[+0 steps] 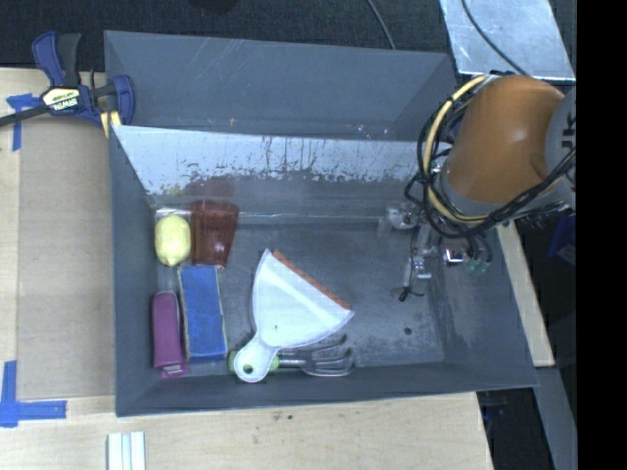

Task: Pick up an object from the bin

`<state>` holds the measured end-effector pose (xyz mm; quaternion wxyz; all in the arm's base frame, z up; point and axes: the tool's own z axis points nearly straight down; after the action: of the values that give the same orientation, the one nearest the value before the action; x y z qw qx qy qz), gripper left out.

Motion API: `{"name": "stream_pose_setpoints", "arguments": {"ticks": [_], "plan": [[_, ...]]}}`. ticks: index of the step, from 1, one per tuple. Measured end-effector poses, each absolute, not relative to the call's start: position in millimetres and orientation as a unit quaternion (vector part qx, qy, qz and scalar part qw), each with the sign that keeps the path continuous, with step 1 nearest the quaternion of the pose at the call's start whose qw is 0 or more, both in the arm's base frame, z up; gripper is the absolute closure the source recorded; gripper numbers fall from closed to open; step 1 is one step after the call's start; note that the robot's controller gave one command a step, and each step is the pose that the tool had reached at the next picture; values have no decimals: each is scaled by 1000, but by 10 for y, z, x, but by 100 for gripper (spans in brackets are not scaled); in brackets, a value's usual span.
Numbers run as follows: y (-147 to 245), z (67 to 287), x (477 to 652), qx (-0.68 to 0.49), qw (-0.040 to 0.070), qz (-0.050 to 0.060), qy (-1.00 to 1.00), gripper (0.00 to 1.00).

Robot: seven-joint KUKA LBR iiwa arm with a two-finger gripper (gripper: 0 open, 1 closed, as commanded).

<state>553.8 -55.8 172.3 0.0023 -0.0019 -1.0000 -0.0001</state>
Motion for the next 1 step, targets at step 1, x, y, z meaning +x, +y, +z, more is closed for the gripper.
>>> {"name": "stream_pose_setpoints", "arguments": {"ticks": [1], "plan": [[-555,1770,5556,-1,-2,0,-1000,0]]}}
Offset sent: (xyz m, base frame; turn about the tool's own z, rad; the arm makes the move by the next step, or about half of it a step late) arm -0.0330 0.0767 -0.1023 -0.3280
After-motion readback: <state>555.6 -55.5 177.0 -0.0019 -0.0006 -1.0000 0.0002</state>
